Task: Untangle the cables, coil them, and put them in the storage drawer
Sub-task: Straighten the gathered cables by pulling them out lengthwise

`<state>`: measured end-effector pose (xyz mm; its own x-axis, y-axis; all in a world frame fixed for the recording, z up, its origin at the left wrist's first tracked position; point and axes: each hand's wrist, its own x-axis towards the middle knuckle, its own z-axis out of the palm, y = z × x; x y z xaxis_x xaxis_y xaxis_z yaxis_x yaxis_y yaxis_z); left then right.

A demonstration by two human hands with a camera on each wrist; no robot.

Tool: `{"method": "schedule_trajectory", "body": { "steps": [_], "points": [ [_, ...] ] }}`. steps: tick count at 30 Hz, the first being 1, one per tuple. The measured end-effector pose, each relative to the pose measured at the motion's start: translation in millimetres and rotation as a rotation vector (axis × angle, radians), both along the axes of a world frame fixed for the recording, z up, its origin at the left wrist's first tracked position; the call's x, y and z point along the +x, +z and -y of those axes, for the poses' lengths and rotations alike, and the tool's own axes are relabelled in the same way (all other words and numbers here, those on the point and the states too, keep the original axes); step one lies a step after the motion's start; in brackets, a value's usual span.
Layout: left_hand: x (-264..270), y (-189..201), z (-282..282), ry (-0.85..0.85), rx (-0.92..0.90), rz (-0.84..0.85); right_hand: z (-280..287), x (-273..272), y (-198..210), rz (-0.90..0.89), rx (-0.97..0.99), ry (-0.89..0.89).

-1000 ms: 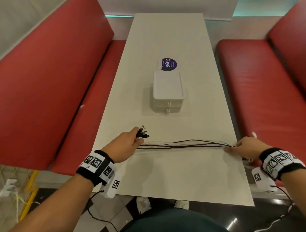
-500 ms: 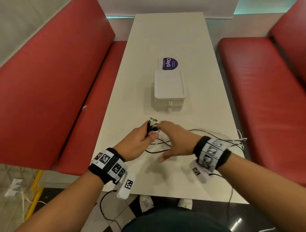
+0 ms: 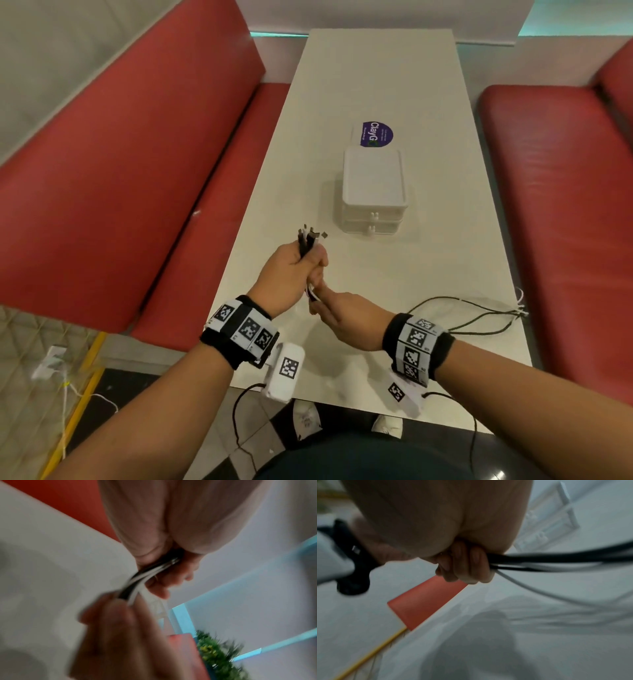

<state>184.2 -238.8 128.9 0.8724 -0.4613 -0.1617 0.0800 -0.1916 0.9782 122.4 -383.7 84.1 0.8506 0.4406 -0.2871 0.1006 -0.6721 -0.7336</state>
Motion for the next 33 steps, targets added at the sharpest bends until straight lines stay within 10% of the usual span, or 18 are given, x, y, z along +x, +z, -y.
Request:
{"method": "schedule_trajectory", "body": {
  "steps": [11, 18, 24, 33],
  "points": [
    [-5.3, 4.2, 14.5, 0.018, -0.233, -0.303, 3.9, -15.7, 5.0, 0.244, -0.414, 0.128],
    [4.0, 8.5, 12.1, 0.108, -0.493, -0.448, 5.6, -10.3, 14.8, -0.067, -0.066, -0.04],
    [31.2, 0.2, 0.3, 0.284, -0.679, -0.512, 7.3, -11.2, 31.5, 0.028, 0.008, -0.076],
    [46.1, -11.8, -10.1, 0.291, -0.205, -0.297, 9.9, -29.8, 56.3, 0.328, -0.485, 0.144]
  ]
}}
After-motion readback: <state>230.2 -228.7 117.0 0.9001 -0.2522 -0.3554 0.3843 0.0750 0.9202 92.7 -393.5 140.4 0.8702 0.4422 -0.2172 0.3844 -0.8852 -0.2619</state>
